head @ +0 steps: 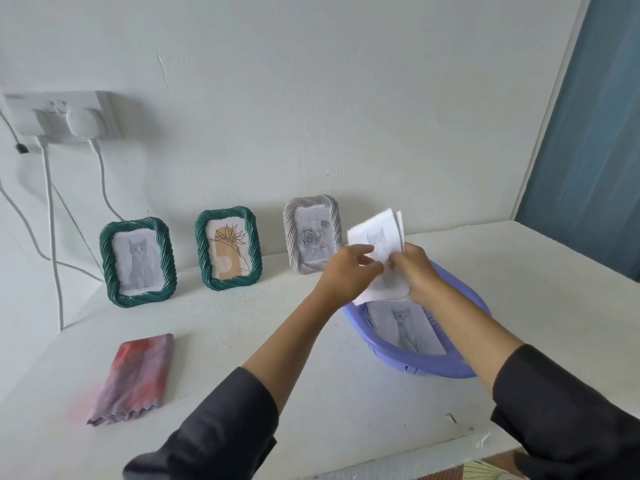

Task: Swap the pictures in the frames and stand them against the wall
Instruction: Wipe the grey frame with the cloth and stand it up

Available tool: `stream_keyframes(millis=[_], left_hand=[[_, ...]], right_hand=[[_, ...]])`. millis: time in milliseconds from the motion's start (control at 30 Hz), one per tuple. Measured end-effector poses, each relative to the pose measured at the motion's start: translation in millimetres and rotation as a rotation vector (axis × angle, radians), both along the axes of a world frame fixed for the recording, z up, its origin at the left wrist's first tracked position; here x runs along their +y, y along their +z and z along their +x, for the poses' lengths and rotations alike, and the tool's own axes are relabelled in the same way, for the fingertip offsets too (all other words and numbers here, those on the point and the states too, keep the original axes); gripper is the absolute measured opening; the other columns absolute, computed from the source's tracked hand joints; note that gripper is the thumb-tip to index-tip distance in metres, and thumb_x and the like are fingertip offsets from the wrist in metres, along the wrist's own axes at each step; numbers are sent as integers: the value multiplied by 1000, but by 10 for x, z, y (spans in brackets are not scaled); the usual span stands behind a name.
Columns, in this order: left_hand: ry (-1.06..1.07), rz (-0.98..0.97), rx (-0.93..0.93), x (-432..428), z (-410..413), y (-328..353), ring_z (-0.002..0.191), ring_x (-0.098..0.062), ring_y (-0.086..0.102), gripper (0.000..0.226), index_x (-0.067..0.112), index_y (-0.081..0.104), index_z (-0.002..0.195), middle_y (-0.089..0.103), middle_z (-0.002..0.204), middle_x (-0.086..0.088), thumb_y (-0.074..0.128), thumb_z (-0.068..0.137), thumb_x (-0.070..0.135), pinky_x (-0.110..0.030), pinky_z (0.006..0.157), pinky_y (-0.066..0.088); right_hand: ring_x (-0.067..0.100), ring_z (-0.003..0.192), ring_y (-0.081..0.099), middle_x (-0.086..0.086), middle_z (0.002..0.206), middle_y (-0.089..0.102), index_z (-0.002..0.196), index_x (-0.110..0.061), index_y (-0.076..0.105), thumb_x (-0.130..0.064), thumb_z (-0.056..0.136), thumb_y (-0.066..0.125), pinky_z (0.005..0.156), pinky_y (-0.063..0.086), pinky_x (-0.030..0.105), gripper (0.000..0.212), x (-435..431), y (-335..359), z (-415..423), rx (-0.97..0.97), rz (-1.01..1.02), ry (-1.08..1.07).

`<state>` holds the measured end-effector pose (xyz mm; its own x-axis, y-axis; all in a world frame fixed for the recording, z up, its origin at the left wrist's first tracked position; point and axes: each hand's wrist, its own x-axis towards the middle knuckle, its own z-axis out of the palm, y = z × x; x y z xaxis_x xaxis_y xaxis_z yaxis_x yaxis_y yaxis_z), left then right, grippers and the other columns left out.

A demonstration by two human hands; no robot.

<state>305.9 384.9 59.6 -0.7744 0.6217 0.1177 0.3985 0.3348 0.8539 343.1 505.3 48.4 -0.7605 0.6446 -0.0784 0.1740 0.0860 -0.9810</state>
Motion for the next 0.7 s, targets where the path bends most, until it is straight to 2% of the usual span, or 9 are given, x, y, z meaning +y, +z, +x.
stream_keyframes(millis=[100,167,233,300,367,467,533,567,700], left_hand=[[221,-80,67,-36,-158,-176,117,-25,54,44,11,52,130,55,131,-10,55,86,17,-29,98,41],[238,-210,0,-73,-214,-297,122,-30,50,51,11,43,137,48,137,-14,54,87,18,-36,103,42],[184,-273,-100,-94,-217,-389,120,-30,50,55,11,36,141,44,139,-16,53,88,16,-34,99,45],[167,-249,-152,-102,-208,-435,110,-29,54,55,11,34,141,47,136,-16,52,89,12,-31,89,46],[173,-212,-183,-95,-221,-454,100,-29,57,55,11,35,141,50,132,-16,52,88,10,-31,84,48],[169,-204,-202,-84,-235,-447,101,-30,59,57,9,35,141,51,131,-17,53,87,8,-34,86,51],[168,-204,-205,-84,-246,-448,105,-31,59,58,9,35,141,50,132,-17,54,86,7,-38,90,53],[168,-202,-202,-86,-248,-449,104,-30,59,58,8,36,141,50,131,-17,53,86,6,-39,91,53],[160,-197,-193,-78,-245,-448,89,-27,56,52,6,40,137,53,123,-16,50,86,3,-39,88,54]], right_hand=[[30,89,54,20,100,60,99,-2,56,8,81,40,68,43,29,26,351,-199,0,-252,9,-13],[36,110,52,23,124,54,116,3,53,5,81,48,87,46,38,35,515,-354,52,-450,-41,-4],[38,122,45,22,136,45,127,5,47,4,82,51,98,42,41,45,556,-463,126,-614,-9,54],[37,127,38,20,143,35,132,3,41,1,83,53,96,40,38,51,549,-525,136,-754,129,108],[37,130,35,19,147,29,137,1,35,-4,85,53,100,39,39,56,485,-504,126,-865,265,173],[34,130,39,18,147,32,143,-2,22,-18,87,56,96,41,37,68,387,-466,78,-996,480,229],[35,126,44,18,145,35,146,-4,5,-28,83,64,92,44,36,89,360,-478,42,-1006,528,188],[35,127,43,18,145,34,147,-5,-2,-34,81,65,95,43,37,98,353,-501,24,-994,548,172],[37,143,15,16,157,6,140,-11,-30,-63,73,61,114,24,44,125,250,-616,-67,-1007,478,236]])
